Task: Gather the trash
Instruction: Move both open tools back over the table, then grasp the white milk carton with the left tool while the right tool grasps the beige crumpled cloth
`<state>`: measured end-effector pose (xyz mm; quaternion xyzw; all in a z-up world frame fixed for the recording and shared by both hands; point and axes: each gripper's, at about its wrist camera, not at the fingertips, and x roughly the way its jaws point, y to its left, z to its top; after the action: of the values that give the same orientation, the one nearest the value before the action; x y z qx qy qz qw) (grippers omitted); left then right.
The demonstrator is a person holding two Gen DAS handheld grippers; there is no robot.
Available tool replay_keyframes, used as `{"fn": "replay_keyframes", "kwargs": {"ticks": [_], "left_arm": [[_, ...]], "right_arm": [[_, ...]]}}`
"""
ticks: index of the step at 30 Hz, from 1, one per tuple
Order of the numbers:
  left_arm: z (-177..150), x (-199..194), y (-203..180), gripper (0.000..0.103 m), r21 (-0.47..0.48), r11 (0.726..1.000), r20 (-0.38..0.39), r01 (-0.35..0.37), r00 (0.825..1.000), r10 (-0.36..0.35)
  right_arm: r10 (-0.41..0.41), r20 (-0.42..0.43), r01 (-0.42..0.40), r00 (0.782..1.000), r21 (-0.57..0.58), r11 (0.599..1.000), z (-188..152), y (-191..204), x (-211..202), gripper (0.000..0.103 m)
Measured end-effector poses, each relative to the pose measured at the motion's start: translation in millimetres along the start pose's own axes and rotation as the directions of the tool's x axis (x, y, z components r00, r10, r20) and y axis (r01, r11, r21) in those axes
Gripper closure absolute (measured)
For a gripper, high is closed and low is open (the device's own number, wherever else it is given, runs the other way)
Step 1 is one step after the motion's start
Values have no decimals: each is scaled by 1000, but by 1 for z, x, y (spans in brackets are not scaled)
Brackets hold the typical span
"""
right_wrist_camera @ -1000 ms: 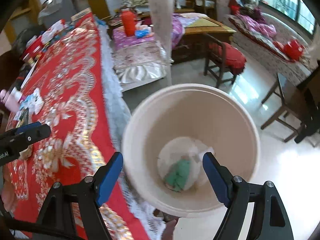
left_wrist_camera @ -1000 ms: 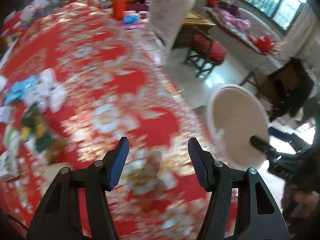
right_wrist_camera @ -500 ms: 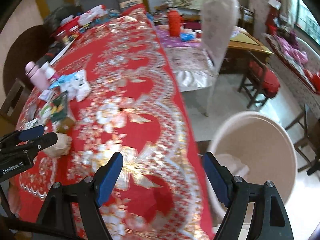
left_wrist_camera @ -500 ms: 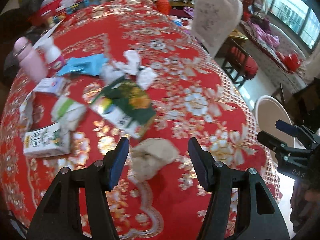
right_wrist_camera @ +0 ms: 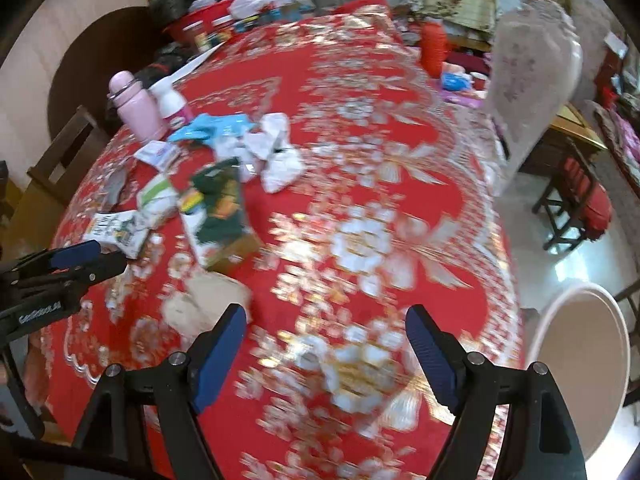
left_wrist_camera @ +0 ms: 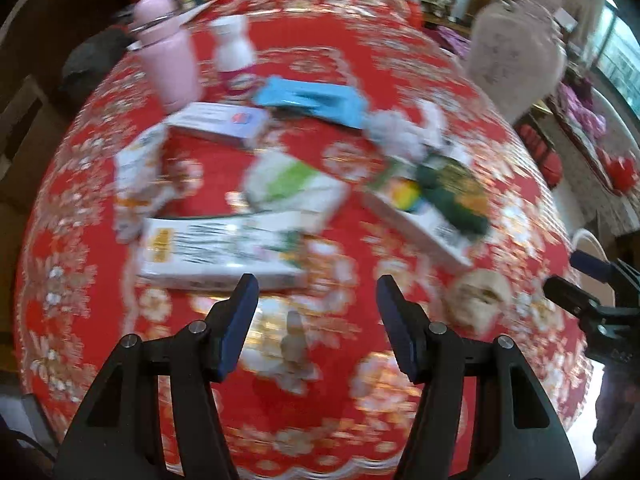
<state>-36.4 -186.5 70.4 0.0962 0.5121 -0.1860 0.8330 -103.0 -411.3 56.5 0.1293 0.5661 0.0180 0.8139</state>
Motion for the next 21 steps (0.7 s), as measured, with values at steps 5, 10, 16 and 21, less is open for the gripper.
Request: {"fn": "replay_keyframes", "kwargs": {"ticks": [5,10,16,21], "left_arm": [[20,5,60,43,-79,994,15,-70,997,72],[40,27,103,43,-124,986,-8,-112,994,112],[46,52,121,43,-128,987,-51,-101,994,95],[28,68,114,43,-125,992,-169,24,985,-45]], "right_arm": [[78,-44,-81,996,-55,995,9,35,18,23],[112,-110,-121,988,-76,990,1,60,45,23],[134,-127,-142,983,-55,988,-5,66,57,32],[126,-128,-135,984,-61,989,-4,62,60,53]]}}
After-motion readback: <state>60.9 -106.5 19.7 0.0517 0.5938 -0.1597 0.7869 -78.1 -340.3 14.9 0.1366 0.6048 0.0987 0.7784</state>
